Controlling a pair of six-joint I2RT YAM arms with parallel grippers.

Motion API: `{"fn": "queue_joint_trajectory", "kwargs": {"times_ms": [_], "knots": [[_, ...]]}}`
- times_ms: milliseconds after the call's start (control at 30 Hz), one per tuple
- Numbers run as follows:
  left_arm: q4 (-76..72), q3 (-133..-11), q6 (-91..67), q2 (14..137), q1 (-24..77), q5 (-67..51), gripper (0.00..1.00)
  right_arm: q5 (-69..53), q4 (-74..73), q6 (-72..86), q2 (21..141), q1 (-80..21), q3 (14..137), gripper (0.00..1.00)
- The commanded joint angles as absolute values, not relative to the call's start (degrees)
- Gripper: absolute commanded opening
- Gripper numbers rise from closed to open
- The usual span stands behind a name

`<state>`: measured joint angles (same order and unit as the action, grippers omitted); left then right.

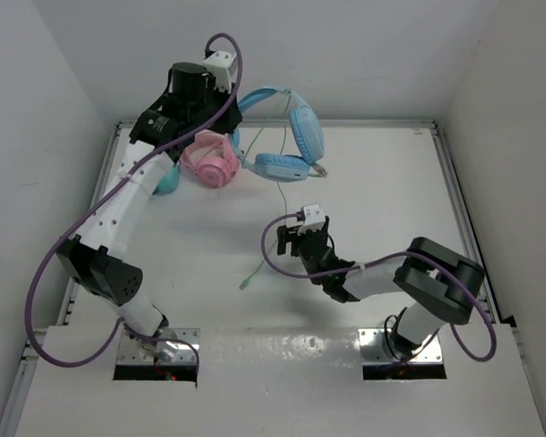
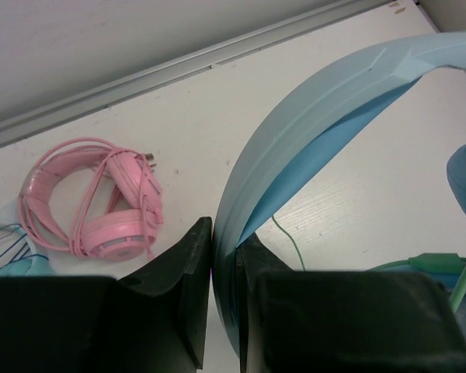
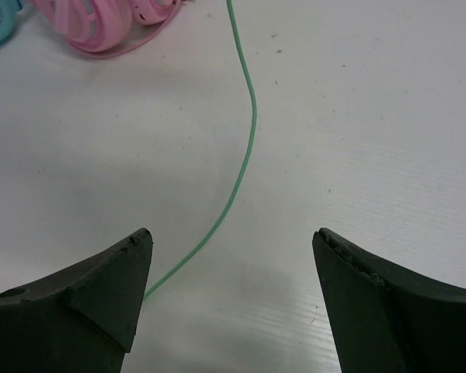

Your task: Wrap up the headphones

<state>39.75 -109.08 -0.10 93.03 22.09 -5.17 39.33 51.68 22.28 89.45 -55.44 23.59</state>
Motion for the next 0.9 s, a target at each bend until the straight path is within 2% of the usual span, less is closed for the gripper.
{"fn": "queue_joint_trajectory", "kwargs": {"times_ms": [0, 167, 333, 500, 533, 567, 633, 767, 867], "knots": [[35.6, -113.7, -4.6, 92.4, 21.9, -7.1, 0.00, 45.3, 56.3, 25.9, 93.5, -55.1, 28.2, 0.82], [35.9, -114.3, -4.7, 92.0, 21.9, -7.6, 0.00, 38.6, 52.6, 30.9, 100.3, -50.7, 34.0, 0.79], [35.8, -113.6, -4.9, 91.9, 21.9, -7.6, 0.00, 32.6, 47.3, 33.4, 108.6, -49.6, 41.0, 0.49], [36.1, -114.2, -5.4, 92.4, 21.8, -8.4, 0.00, 28.3, 39.3, 35.8, 113.3, -48.9, 46.0, 0.35], [36.1, -114.2, -5.4, 92.4, 21.8, -8.5, 0.00, 28.1, 39.4, 35.8, 113.5, -48.8, 46.0, 0.29], [36.1, -114.1, -5.4, 92.3, 21.7, -8.5, 0.00, 28.0, 39.5, 35.7, 113.1, -48.8, 45.6, 0.13], [35.9, -114.1, -5.4, 92.4, 21.5, -8.2, 0.00, 27.4, 40.8, 34.8, 112.2, -49.0, 44.3, 0.01], [35.2, -114.3, -5.9, 93.1, 20.4, -8.4, 0.00, 23.3, 38.8, 29.4, 108.7, -51.6, 44.8, 0.00], [34.5, -114.4, -6.4, 94.7, 19.1, -9.1, 0.00, 14.4, 30.8, 21.9, 108.2, -56.0, 50.3, 0.00]]}}
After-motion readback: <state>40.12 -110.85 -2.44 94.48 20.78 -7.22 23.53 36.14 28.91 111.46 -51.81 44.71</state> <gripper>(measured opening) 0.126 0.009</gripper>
